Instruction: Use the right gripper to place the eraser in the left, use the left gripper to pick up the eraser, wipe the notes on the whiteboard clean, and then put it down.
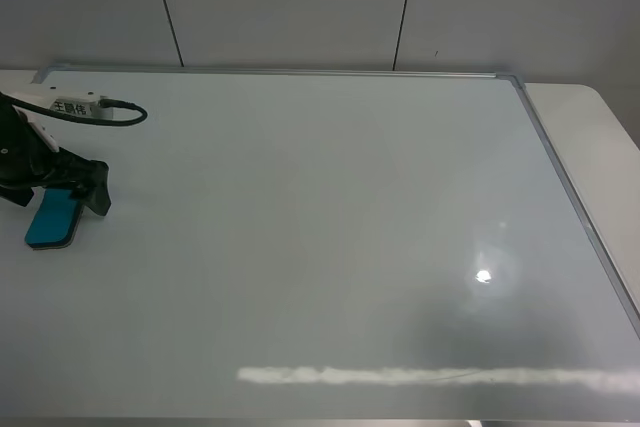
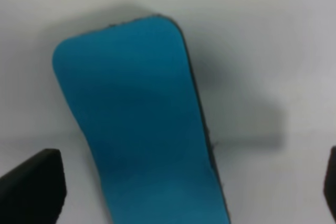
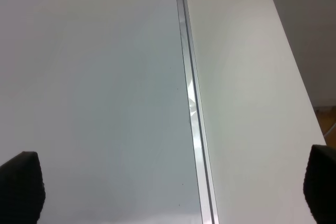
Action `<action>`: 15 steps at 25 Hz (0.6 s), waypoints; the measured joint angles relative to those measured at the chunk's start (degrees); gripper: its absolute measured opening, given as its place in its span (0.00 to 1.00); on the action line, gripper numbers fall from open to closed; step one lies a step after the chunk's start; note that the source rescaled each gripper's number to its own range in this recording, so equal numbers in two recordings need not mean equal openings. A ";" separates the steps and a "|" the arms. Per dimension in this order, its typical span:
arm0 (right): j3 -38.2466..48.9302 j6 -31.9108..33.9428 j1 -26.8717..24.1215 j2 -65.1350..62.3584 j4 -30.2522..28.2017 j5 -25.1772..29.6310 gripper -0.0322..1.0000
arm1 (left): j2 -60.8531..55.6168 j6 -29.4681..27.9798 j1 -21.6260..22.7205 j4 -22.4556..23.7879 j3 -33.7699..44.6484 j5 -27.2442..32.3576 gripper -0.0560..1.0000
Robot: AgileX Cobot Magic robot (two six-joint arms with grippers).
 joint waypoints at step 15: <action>0.00 0.00 0.00 0.00 0.00 0.00 0.99 | -34.82 0.65 0.00 0.34 0.06 13.77 1.00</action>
